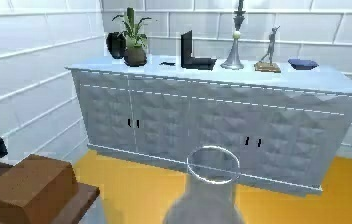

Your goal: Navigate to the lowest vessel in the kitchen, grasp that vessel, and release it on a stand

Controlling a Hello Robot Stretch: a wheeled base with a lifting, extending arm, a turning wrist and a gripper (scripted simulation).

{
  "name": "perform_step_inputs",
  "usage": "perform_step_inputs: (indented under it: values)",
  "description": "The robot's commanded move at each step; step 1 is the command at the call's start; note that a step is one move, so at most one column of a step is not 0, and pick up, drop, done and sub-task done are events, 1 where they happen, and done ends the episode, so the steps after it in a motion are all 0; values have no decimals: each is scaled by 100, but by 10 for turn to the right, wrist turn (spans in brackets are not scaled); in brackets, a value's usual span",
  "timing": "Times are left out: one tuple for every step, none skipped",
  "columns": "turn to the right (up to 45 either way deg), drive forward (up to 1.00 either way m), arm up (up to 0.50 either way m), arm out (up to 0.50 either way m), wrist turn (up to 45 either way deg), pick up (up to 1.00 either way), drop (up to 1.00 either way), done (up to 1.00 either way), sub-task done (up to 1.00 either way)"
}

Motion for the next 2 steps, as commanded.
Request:
perform_step_inputs:
  values:
    - [-270,0,0,0,0,0,0,0,0]
    - [0,20,0,0,0,0,0,0,0]
